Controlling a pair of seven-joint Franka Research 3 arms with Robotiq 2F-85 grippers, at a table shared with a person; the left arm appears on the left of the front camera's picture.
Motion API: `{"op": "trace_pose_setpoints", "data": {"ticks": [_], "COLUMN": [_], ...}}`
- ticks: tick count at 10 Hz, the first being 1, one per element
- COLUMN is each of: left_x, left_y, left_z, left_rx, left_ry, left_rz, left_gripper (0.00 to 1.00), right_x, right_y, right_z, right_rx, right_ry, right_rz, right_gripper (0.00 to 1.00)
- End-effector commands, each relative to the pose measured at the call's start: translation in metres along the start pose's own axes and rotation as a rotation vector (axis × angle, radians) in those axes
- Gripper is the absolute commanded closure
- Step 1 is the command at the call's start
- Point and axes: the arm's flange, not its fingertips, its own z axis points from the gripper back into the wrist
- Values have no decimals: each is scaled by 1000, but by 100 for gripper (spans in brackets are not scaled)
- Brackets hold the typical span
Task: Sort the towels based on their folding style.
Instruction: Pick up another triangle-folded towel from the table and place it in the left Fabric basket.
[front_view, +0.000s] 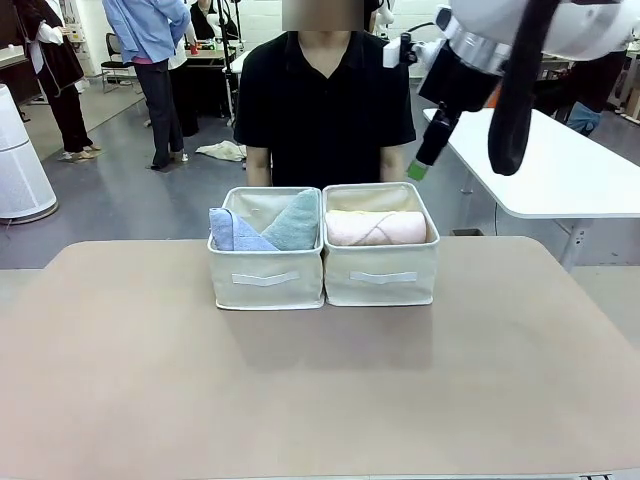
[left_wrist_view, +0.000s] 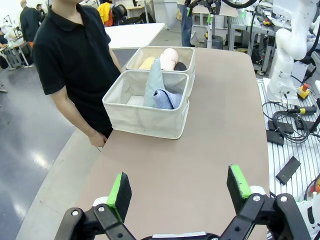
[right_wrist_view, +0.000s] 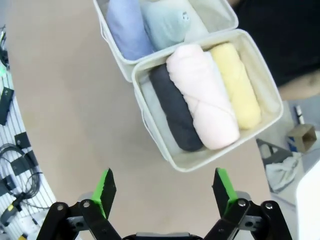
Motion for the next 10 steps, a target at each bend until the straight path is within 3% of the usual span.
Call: {"op": "trace_pose_setpoints", "data": {"ticks": [1, 3, 4, 10], "left_x": [1, 1, 1, 1], "left_y": [-1, -1, -1, -1], "left_z": [1, 1, 1, 1], "left_rx": [-4, -4, -4, -4], "left_ry": [-5, -5, -5, -5], "left_rz": [-4, -4, -4, -4], "left_gripper": [0, 0, 0, 0], "right_x": [2, 12, -3, -3], "right_y": [-10, -21, -8, -8], "right_z": [-4, -12, -1, -1], "right_rx": [26, 34, 7, 7], "right_ry": [-57, -30, -16, -16], "right_rz": [55, 56, 34, 34], "right_gripper": [0, 0, 0, 0]}}
